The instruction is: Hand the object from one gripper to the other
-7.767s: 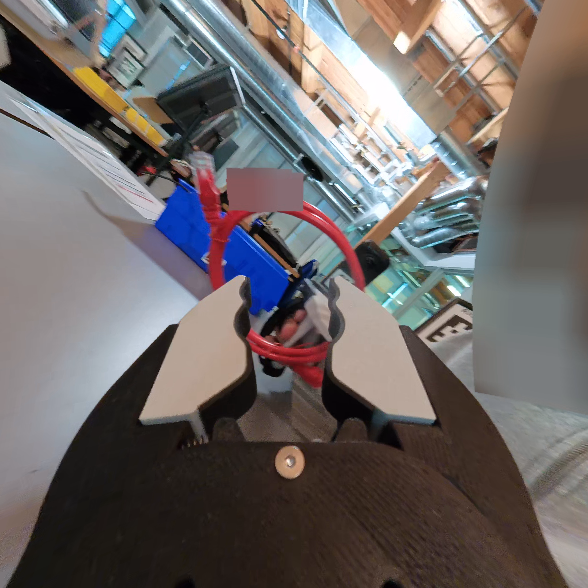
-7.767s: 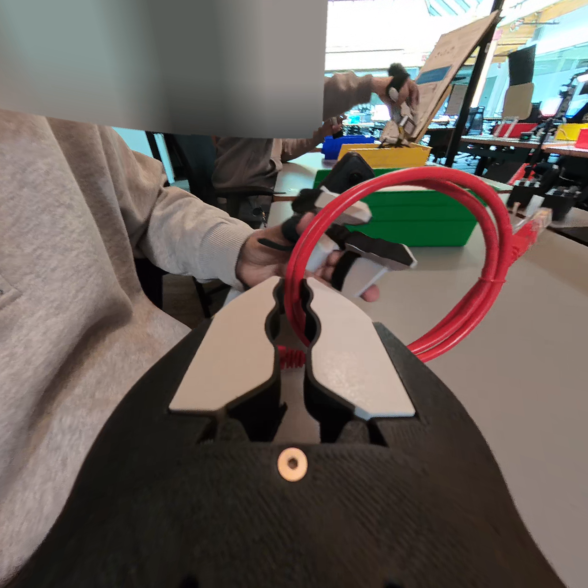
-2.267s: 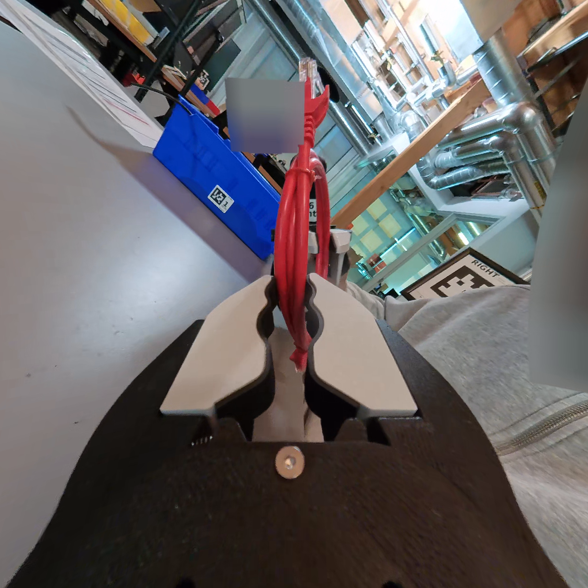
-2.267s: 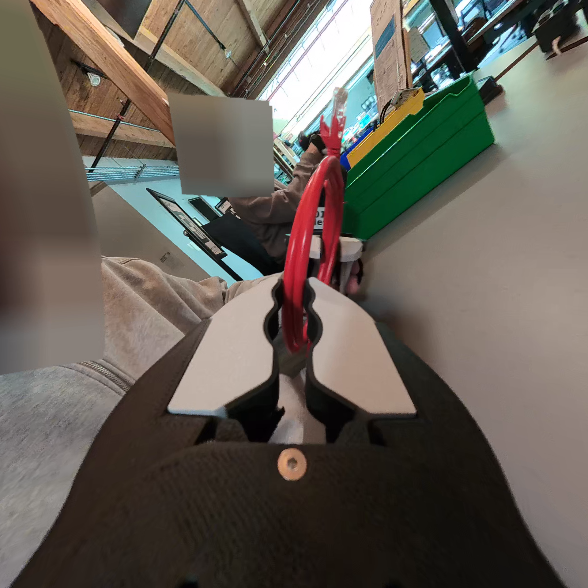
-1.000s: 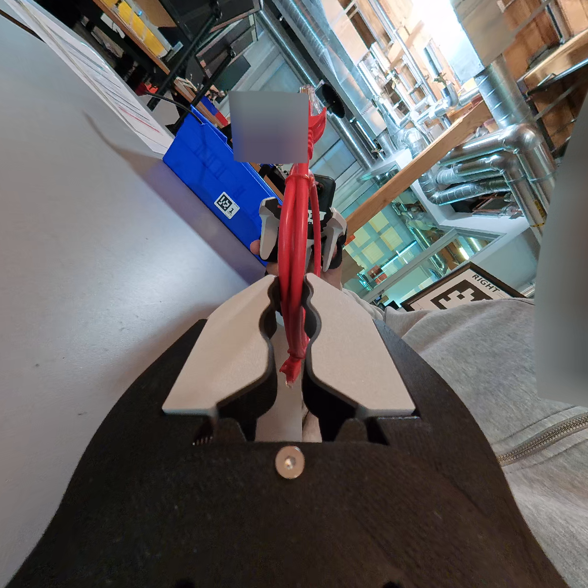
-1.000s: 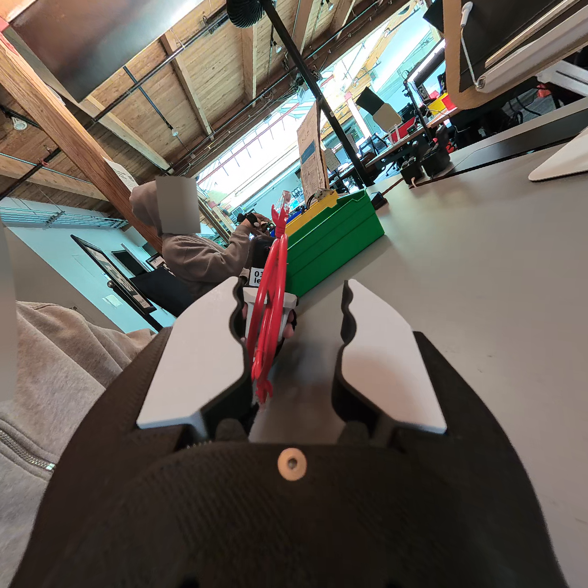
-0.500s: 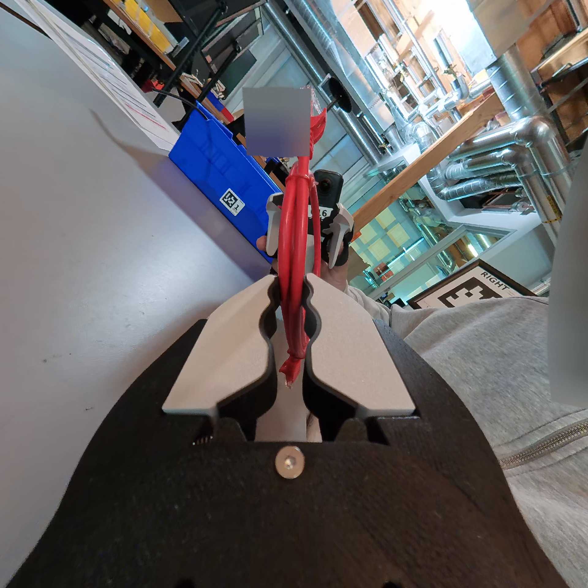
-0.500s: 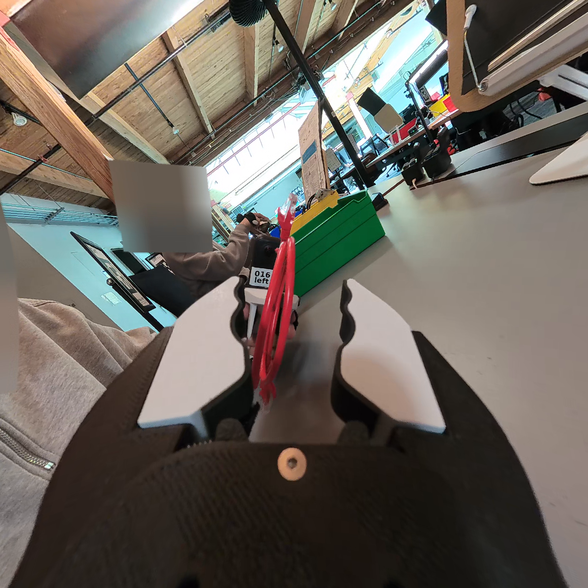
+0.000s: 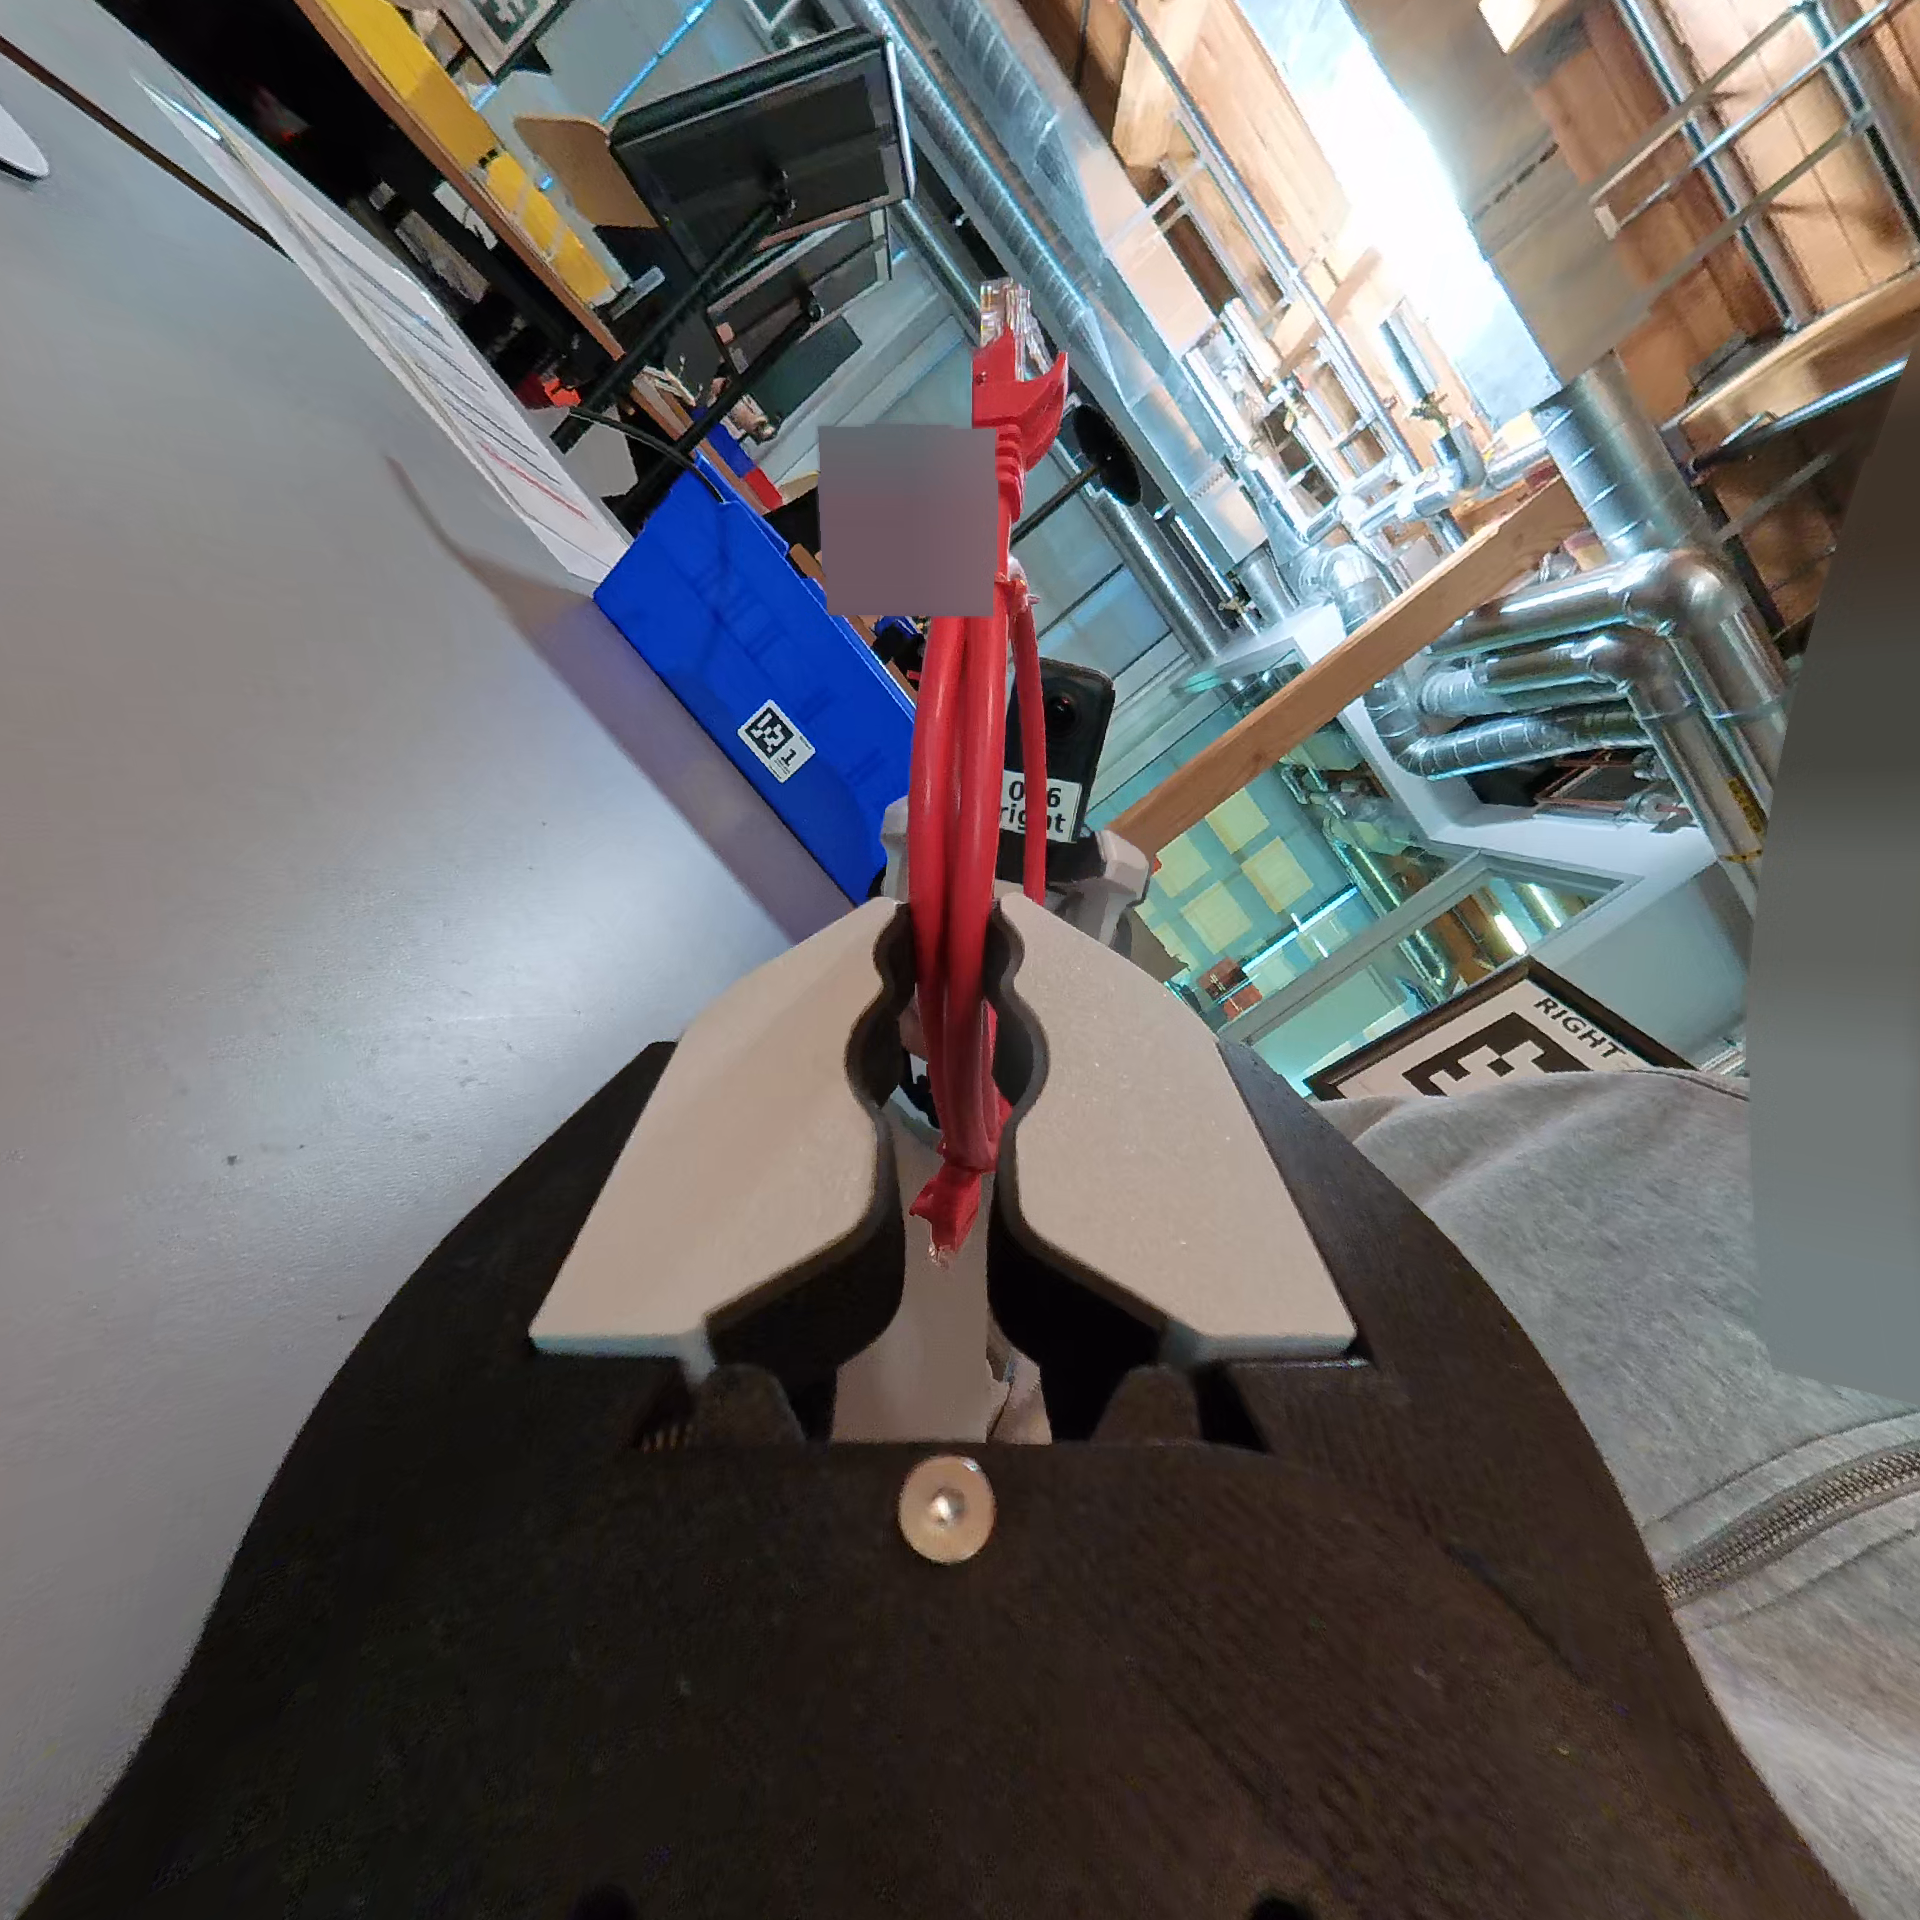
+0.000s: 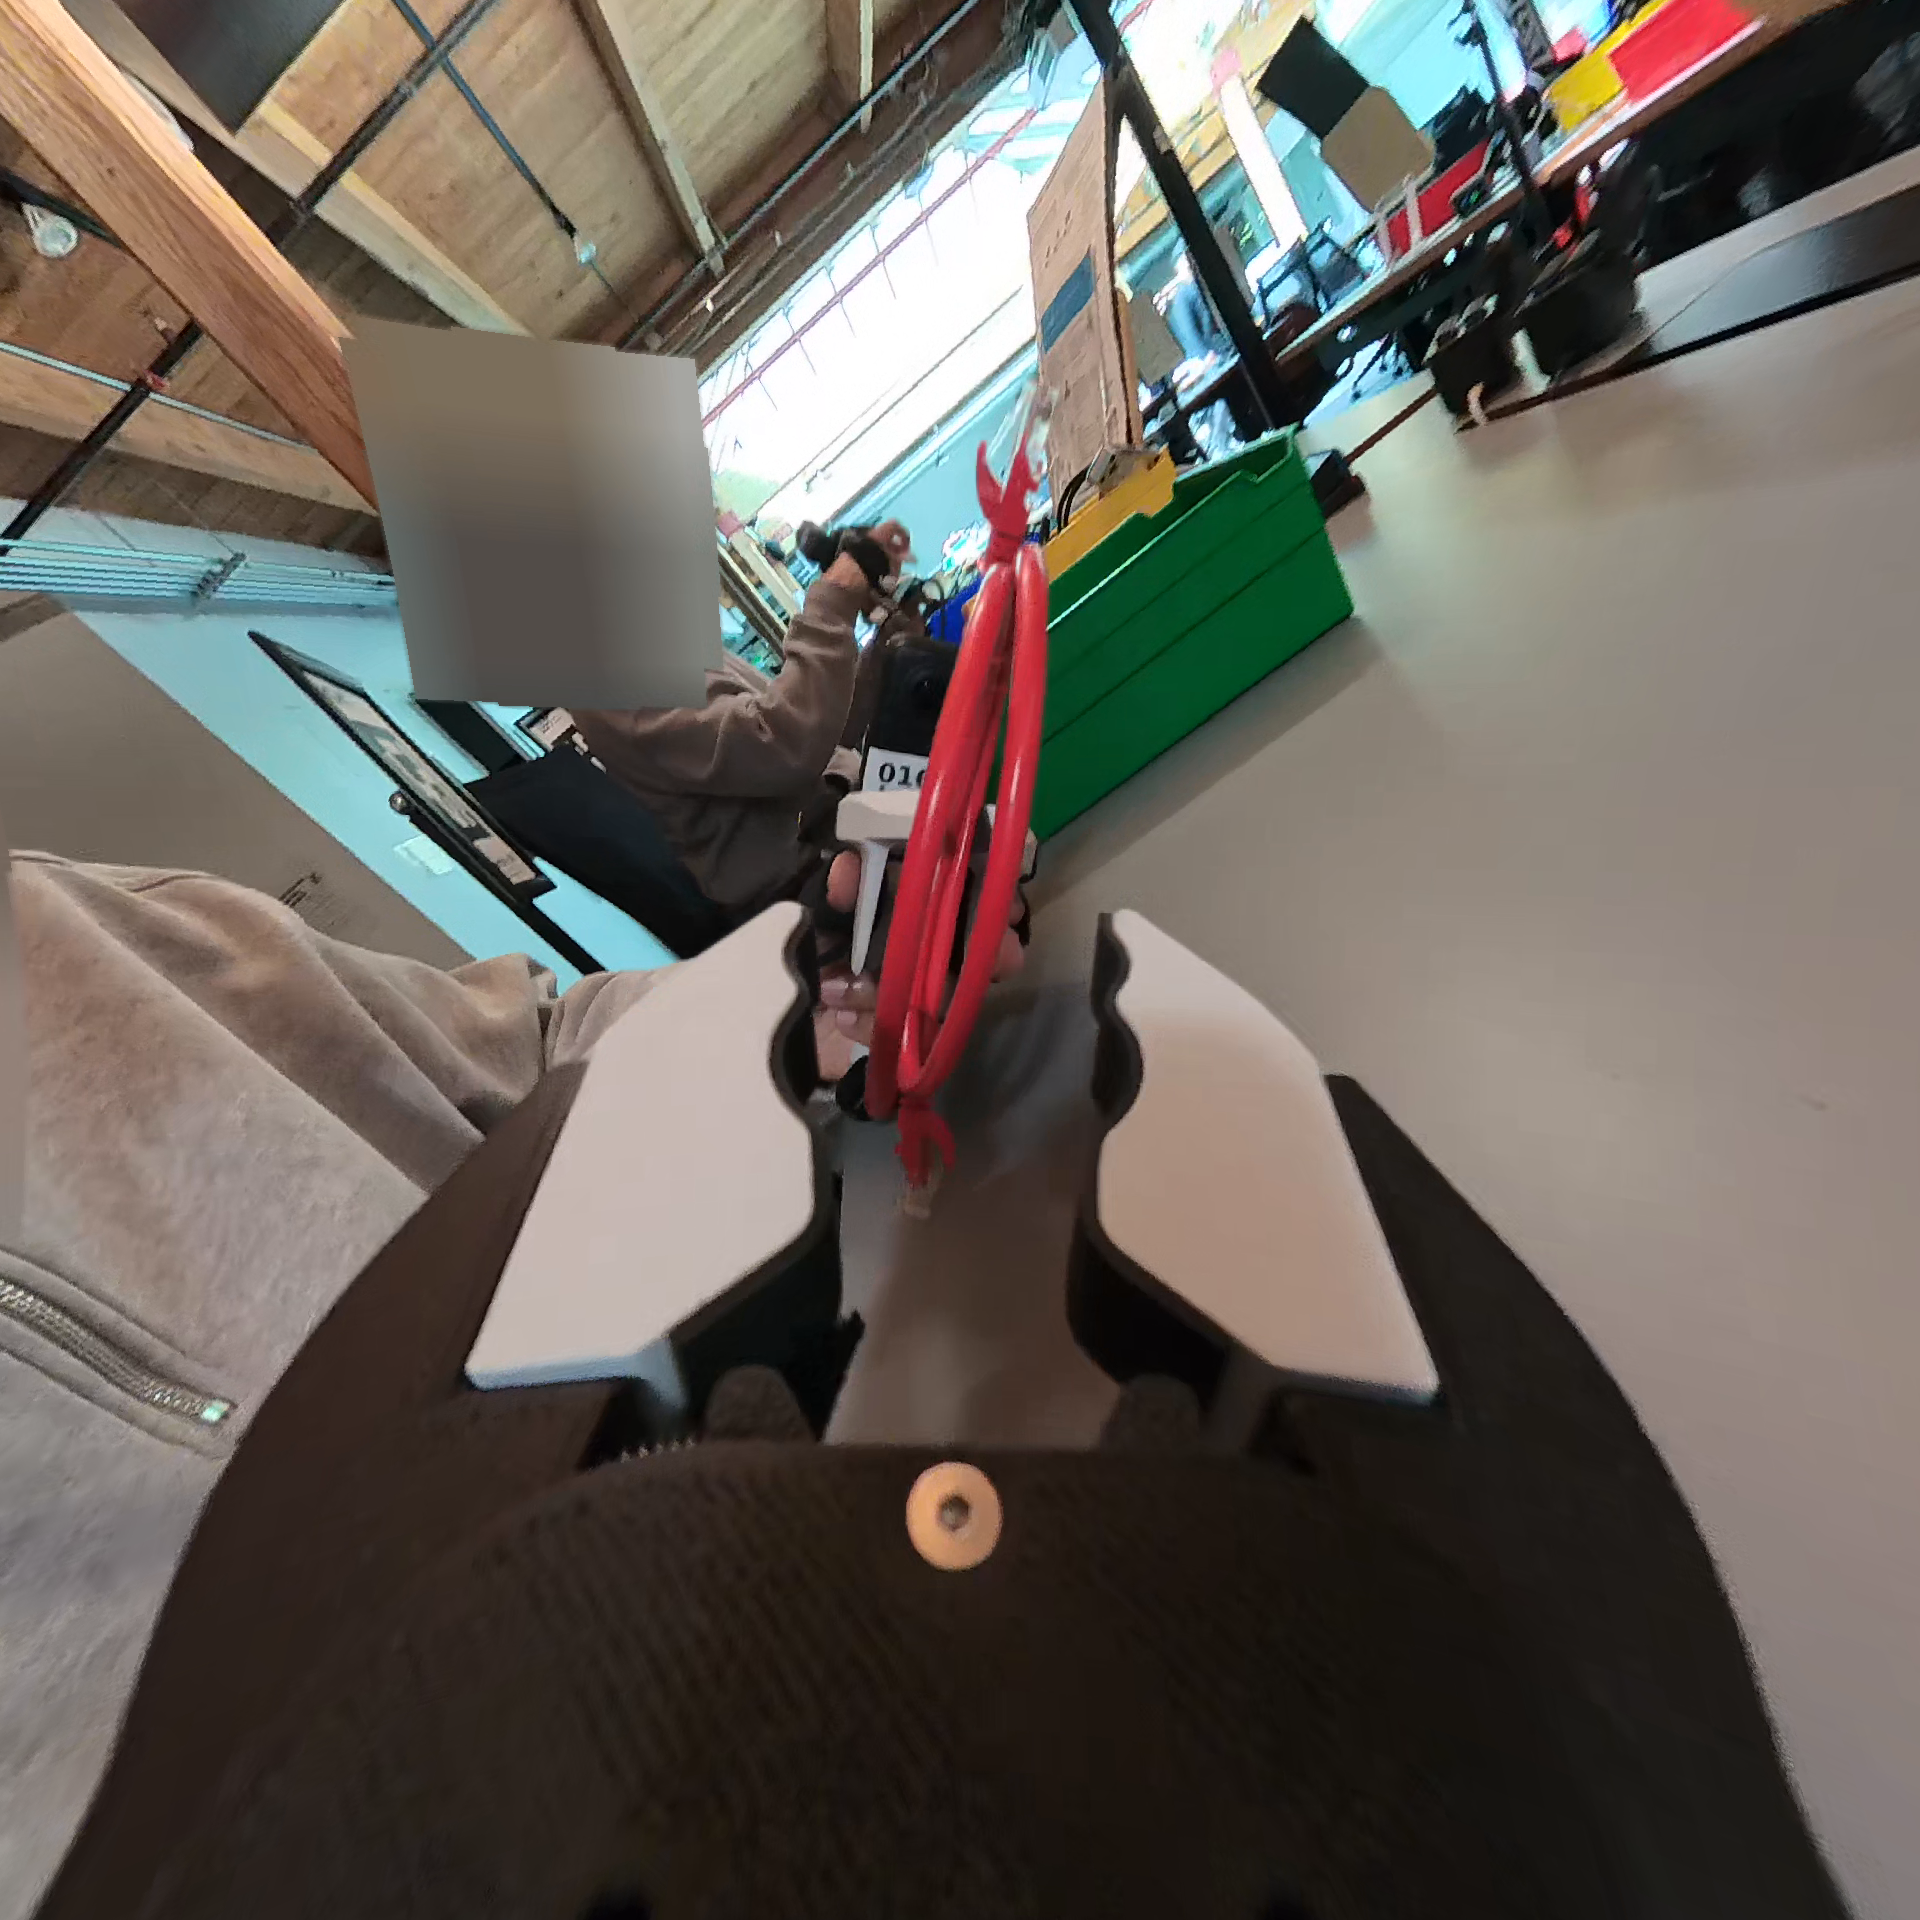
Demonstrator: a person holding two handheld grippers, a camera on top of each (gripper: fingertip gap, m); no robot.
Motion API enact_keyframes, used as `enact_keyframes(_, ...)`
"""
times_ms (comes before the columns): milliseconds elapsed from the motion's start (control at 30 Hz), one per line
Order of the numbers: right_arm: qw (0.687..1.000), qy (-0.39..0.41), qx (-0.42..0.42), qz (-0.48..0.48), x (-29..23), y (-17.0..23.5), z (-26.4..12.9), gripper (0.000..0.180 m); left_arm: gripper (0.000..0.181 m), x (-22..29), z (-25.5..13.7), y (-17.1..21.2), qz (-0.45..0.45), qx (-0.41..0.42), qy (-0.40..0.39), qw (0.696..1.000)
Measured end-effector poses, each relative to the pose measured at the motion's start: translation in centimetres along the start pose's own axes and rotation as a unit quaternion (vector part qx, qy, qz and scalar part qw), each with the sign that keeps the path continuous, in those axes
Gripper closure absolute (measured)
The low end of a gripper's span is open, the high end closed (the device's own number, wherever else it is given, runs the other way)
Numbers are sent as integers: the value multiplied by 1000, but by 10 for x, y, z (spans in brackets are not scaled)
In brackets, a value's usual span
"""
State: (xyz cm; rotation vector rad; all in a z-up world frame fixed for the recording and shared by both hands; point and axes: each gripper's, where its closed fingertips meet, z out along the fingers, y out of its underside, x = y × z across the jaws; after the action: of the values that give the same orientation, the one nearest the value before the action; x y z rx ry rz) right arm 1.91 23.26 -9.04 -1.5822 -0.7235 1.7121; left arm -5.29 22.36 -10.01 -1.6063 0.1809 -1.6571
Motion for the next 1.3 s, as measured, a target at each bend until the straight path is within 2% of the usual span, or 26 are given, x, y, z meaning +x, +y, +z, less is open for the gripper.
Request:
enact_keyframes(67, 1000, -8, -20, -1, -3, 7, 4, 139, 169, 2, 2, 2, 2, -6, 3, 1000)
enact_keyframes(133, 999, -19, -45, -7, -7, 15, 6, 161, 169, 3, 3, 5, 5, -14, 5, 1000)
enact_keyframes(167, 998, -26, -54, -7, -9, 18, 6, 165, 169, 3, 4, 6, 6, -15, 5, 1000)
enact_keyframes(367, 995, -72, -25, 68, -17, 8, 3, 167, 169, 1, 6, 11, -13, -21, 8, 1000)
enact_keyframes(467, 995, -66, -11, 76, -14, 1, -1, 167, 148, -4, 5, 8, -17, -10, -9, 1000)
enact_keyframes(567, 997, -43, 9, 68, -6, -7, -7, 167, 141, -10, 0, -1, -7, 15, -33, 999)
enact_keyframes(667, 997, -15, 35, 63, 3, -14, -12, 168, 148, -7, -4, -7, 54, 20, -59, 997)
enact_keyframes(767, 997, 5, 53, 64, 8, -16, -13, 168, 160, 6, 3, 1, 131, -18, -61, 989)
enact_keyframes(900, 994, 15, 79, 72, 5, -17, -6, 168, 157, 13, 16, 26, 247, -89, -91, 960)
enact_keyframes(1067, 994, 13, 81, 79, -9, -11, 10, 168, 148, 14, 28, 51, 377, -159, -134, 903)
enact_keyframes(1200, 992, 17, 89, 85, -19, -7, 20, 168, 146, 16, 33, 70, 428, -200, -134, 871)
enact_keyframes(1300, 991, 21, 100, 89, -22, -5, 26, 168, 143, 17, 38, 83, 433, -221, -127, 864)
